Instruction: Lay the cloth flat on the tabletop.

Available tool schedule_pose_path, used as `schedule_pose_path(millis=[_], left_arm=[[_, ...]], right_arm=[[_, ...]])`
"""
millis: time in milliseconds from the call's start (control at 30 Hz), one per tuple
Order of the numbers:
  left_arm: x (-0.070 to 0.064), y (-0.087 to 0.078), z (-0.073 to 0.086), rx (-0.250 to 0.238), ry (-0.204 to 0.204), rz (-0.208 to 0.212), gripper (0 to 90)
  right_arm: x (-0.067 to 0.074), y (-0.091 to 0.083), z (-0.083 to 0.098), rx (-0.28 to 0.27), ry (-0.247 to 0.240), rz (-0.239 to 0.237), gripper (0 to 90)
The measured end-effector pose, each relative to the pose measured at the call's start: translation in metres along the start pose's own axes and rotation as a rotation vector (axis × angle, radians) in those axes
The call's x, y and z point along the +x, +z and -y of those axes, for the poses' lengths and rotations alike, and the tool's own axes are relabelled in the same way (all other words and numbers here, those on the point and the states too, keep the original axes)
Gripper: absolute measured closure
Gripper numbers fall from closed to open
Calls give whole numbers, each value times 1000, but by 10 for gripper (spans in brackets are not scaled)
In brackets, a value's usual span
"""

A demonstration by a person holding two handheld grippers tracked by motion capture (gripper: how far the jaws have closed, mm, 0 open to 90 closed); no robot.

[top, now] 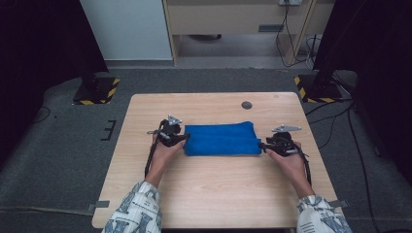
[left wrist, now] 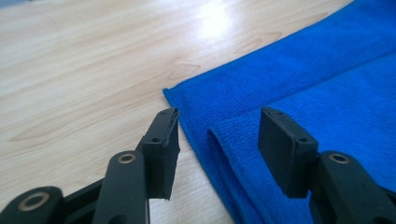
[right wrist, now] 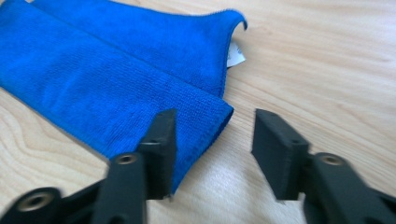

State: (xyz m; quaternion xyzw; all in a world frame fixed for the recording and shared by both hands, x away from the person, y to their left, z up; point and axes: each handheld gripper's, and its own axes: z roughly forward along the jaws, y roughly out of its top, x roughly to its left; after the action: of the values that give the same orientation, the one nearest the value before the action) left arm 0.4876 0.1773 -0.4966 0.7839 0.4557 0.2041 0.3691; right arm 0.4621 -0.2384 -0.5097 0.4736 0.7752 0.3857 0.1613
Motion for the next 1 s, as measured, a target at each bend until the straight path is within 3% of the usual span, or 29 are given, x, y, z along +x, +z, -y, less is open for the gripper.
schedule_pose_path(millis=[100,200,333,400,467,533,600,733,800,1000], left_arm=[[-3,-15,6,-21,9,-1,473],[-8,-28,17,-20,53,-14,458],[-15,-41,36,-59,26,-3,454],[-19,-43,43,-58,27,3,438],[-22,-42,48,-32,56,-1,431],[-23,-43,50,-30,63,-6,425],[-23,-42,53,-30,48,0,425],[-25,-41,58,-23,42,5,422],[-27,-40,59,-14,54,4,422],[-32,-37,59,-11,56,24,424]], right_arm=[[3,-11,6,-18,-7,-10,486],[6,-18,15,-11,-29,-3,486],[9,-18,22,0,-6,-27,481],[15,-16,24,9,-16,-36,508],[19,-13,25,9,-18,-49,511],[23,-8,25,23,-49,-33,512],[27,-5,24,30,-73,-23,566],[35,-2,22,37,-130,-9,763],[37,-1,22,47,-143,-8,833],[39,-7,20,18,-139,-27,874]])
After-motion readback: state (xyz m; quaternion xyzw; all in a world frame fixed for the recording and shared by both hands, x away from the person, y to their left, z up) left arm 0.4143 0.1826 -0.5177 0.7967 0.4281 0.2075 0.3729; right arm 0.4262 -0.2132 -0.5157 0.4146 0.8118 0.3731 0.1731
